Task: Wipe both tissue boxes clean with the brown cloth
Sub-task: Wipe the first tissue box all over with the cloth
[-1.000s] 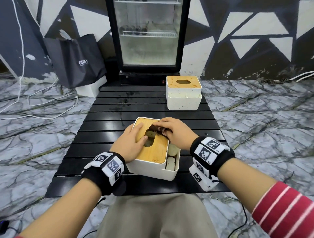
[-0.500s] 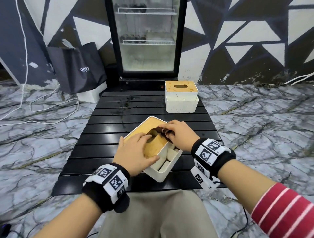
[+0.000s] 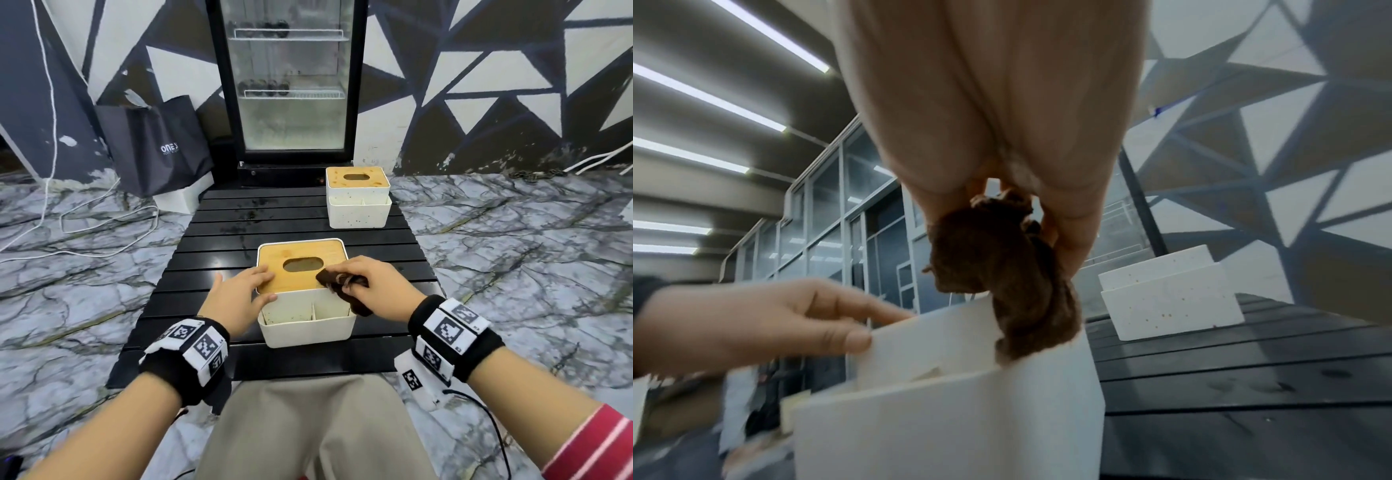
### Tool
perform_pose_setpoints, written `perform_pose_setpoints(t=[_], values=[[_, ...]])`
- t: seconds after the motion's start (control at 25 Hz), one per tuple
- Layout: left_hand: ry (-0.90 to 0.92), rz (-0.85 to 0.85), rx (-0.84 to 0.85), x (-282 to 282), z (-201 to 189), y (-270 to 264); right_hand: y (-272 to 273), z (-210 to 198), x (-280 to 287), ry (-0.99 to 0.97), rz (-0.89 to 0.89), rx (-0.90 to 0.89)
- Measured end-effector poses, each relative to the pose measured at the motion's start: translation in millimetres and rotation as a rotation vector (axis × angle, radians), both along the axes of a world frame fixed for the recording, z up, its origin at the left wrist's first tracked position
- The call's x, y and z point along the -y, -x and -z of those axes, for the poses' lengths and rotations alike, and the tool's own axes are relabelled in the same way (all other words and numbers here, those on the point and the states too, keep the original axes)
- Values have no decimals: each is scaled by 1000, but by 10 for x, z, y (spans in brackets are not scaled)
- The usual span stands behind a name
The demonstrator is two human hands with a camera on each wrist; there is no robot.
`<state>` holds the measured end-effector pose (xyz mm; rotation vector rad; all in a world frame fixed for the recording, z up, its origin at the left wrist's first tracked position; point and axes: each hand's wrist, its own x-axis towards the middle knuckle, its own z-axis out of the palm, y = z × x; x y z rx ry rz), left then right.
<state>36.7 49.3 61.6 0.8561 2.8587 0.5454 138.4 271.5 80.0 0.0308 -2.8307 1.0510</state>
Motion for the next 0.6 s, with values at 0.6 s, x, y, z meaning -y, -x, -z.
perform_pose_setpoints(t=[0.6], values=[[-226, 28, 9, 25, 112, -88, -93, 853, -420, -349, 118, 357]])
